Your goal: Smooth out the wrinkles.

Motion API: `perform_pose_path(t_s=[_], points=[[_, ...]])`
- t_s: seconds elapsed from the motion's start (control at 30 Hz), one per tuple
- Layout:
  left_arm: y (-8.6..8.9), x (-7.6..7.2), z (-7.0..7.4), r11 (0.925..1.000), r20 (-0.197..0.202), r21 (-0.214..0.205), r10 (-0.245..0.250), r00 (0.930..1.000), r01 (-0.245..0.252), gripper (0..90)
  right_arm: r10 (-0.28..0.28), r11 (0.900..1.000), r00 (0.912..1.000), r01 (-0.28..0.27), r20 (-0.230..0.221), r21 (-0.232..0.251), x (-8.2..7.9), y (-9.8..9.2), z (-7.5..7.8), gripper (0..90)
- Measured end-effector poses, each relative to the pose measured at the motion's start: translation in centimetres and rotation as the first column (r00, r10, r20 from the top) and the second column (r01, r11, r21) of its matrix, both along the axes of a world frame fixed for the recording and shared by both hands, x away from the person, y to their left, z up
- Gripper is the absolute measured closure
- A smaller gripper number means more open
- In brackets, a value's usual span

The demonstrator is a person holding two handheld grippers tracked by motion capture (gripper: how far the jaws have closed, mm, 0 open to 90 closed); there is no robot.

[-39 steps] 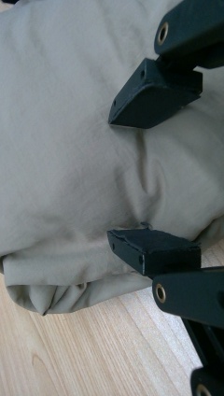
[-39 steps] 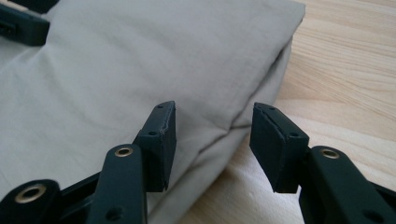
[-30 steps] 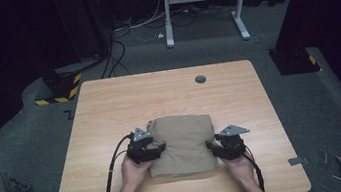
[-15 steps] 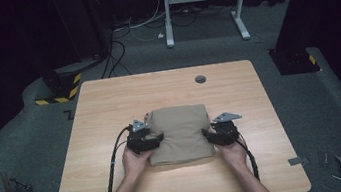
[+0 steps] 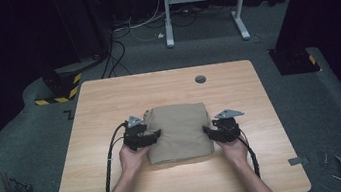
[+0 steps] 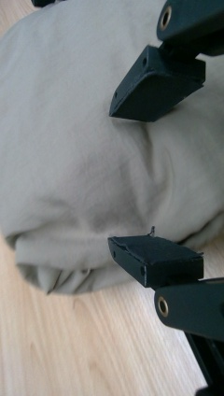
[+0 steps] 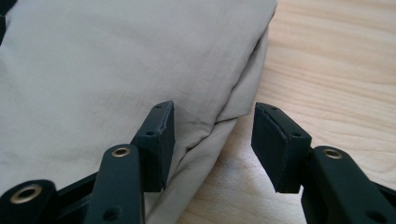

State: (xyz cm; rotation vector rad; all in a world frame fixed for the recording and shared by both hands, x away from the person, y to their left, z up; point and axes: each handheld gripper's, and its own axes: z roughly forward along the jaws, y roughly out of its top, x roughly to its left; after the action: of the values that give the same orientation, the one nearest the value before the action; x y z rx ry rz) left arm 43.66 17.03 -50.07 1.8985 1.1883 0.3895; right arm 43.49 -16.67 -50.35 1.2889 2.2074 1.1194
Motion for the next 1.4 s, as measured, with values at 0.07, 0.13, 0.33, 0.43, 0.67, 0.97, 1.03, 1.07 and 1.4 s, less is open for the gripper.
perform_pose_path(t_s=[0.07, 0.13, 0.33, 0.43, 0.67, 0.97, 1.03, 1.07, 1.4], points=[[0.2, -0.1, 0.2, 1.0, -0.003, -0.01, 0.003, 1.0, -0.003, 30.4, -0.005, 0.9999, 0.9999, 0.005, 0.009, 0.009, -0.1, -0.3, 0.3, 48.9], [0.4, -0.2, 0.4, 0.9999, 0.008, 0.009, 0.011, 0.9999, -0.011, 30.3, -0.01, 0.9999, 0.9998, 0.009, 0.018, 0.012, -0.1, -0.6, 0.5, 48.9], [1.0, -0.5, 0.9, 0.9998, 0.02, 0.009, 0.02, 0.9996, -0.02, 30.8, -0.018, 0.9996, 0.9992, 0.017, 0.034, 0.024, -0.7, -1.4, 1.3, 48.9], [1.3, -0.8, 1.2, 0.9998, 0.023, 0.002, 0.02, 0.9995, -0.02, 30.9, -0.024, 0.9993, 0.9984, 0.022, 0.051, 0.032, -0.9, -2.0, 1.6, 49.0], [2.4, -1.5, 2.2, 0.9992, 0.063, 0.014, 0.036, 0.9974, -0.037, 30.9, -0.038, 0.9987, 0.9973, 0.036, 0.063, 0.037, -1.2, -3.0, 2.1, 48.9], [4.0, -2.3, 2.9, 0.998, 0.071, -0.006, 0.063, 0.9955, -0.063, 30.9, -0.062, 0.9961, 0.9955, 0.058, 0.071, 0.067, -1.8, -4.1, 2.3, 48.9], [4.3, -2.4, 3.0, 0.9976, 0.075, -0.008, 0.069, 0.9948, -0.069, 30.9, -0.058, 0.9967, 0.9951, 0.053, 0.081, 0.061, -2.1, -4.2, 2.3, 48.9], [4.6, -2.5, 3.0, 0.9972, 0.075, -0.016, 0.074, 0.9944, -0.073, 30.9, -0.059, 0.9965, 0.995, 0.054, 0.081, 0.064, -2.2, -4.3, 2.3, 48.9], [6.4, -3.9, 2.9, 0.994, 0.076, -0.032, 0.107, 0.9914, -0.105, 30.8, -0.067, 0.9959, 0.994, 0.061, 0.086, 0.067, -3.4, -5.3, 2.5, 48.9]])
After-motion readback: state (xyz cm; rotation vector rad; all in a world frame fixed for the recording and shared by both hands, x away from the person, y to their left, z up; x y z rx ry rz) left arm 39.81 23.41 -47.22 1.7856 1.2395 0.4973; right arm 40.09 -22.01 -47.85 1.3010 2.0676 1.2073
